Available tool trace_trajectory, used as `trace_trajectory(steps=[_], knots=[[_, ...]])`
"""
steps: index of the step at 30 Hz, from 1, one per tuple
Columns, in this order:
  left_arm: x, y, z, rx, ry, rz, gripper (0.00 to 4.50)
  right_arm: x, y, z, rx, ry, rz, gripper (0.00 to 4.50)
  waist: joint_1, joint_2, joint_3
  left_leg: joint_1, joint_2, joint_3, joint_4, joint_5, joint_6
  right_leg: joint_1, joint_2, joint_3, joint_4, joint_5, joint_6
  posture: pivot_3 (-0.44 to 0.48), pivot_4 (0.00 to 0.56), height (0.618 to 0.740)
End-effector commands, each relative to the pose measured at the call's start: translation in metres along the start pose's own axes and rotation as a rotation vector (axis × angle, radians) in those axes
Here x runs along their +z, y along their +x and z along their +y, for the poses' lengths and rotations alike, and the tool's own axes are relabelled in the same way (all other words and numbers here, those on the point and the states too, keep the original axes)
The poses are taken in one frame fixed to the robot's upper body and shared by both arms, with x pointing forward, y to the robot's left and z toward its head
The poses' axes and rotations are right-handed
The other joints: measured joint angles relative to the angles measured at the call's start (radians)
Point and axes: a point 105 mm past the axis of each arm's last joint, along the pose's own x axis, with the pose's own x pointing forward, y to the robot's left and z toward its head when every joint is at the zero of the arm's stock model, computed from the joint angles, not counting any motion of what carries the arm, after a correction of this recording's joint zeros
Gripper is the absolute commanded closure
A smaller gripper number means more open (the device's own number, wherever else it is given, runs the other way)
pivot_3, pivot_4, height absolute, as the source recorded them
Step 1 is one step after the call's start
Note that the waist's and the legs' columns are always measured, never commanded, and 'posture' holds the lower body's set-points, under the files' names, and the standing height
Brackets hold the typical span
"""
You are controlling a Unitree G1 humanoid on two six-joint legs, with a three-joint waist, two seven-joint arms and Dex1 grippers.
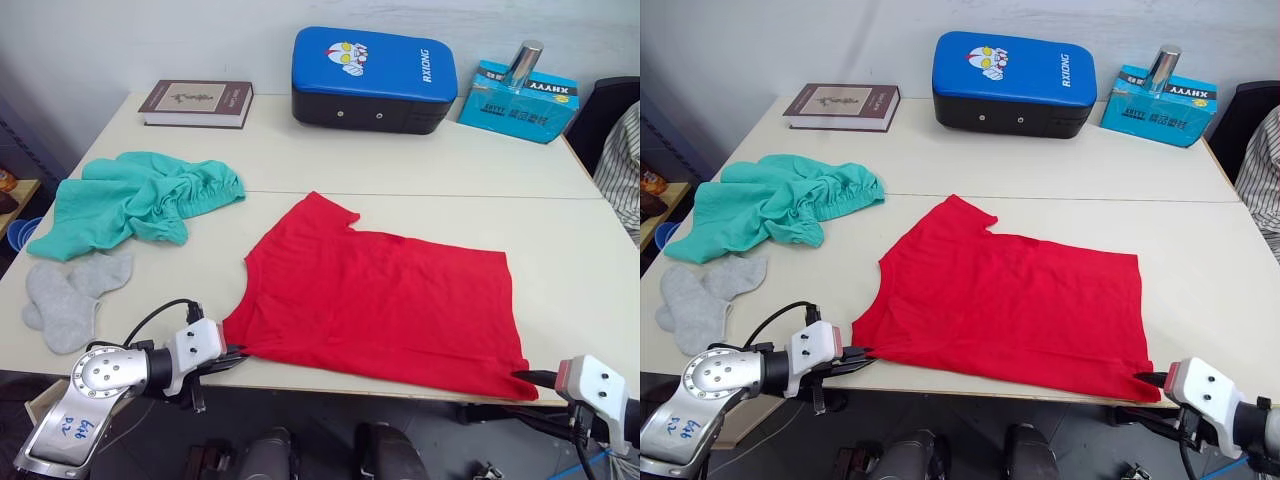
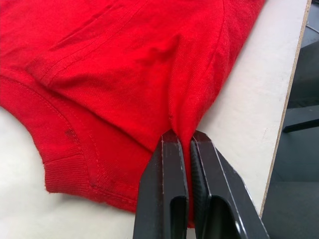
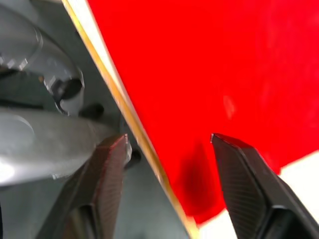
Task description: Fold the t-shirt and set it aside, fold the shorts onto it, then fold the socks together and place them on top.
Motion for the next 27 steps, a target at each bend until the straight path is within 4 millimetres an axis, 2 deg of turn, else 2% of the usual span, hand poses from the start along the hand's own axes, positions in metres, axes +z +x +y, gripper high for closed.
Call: trace_trajectory(steps=[1, 3, 6, 11, 19, 27], knots=[[-0.007, 0.004, -0.012, -0.044, -0.035, 0.025, 4.5, -0.008, 0.0, 0.0, 0.013, -0.036, 0.01, 1.81, 0.0, 0.0, 0.0, 0.0, 0.0, 0.0, 0.0, 0.0, 0.0, 0.0, 0.0, 0.0, 0.0, 0.0, 0.0, 0.0, 0.15, 0.74], [-0.007, 0.004, -0.012, -0.044, -0.036, 0.025, 4.5, -0.012, 0.001, 0.0, 0.019, -0.041, 0.013, 1.81, 0.0, 0.0, 0.0, 0.0, 0.0, 0.0, 0.0, 0.0, 0.0, 0.0, 0.0, 0.0, 0.0, 0.0, 0.0, 0.0, 0.15, 0.74], [-0.007, 0.003, -0.01, -0.042, -0.035, 0.027, 4.5, -0.02, 0.003, -0.002, 0.019, -0.047, 0.028, 2.72, 0.0, 0.0, 0.0, 0.001, 0.0, 0.0, 0.0, 0.0, 0.0, 0.001, 0.0, 0.0, 0.0, 0.0, 0.0, 0.0, 0.15, 0.74], [-0.008, 0.001, -0.009, -0.037, -0.033, 0.031, 4.5, -0.021, 0.003, -0.006, -0.007, -0.061, 0.015, 4.42, 0.0, -0.001, 0.0, 0.001, 0.0, 0.0, 0.0, 0.0, 0.0, 0.001, 0.0, -0.001, 0.0, 0.0, 0.0, 0.0, 0.15, 0.74], [-0.009, -0.004, -0.011, -0.034, -0.041, 0.036, 4.5, -0.017, -0.003, -0.003, 0.018, -0.062, -0.002, 4.46, 0.0, -0.001, 0.0, 0.001, 0.0, 0.0, 0.0, 0.0, 0.0, 0.001, 0.0, 0.0, 0.0, 0.0, 0.0, 0.0, 0.15, 0.74], [-0.012, -0.015, -0.022, -0.007, -0.08, 0.047, 4.5, -0.026, -0.009, 0.0, 0.032, -0.103, 0.029, 4.46, -0.003, -0.001, 0.0, 0.001, 0.0, 0.0, -0.004, 0.0, 0.0, 0.001, 0.001, -0.001, -0.003, 0.0, 0.0, 0.0, 0.15, 0.74]])
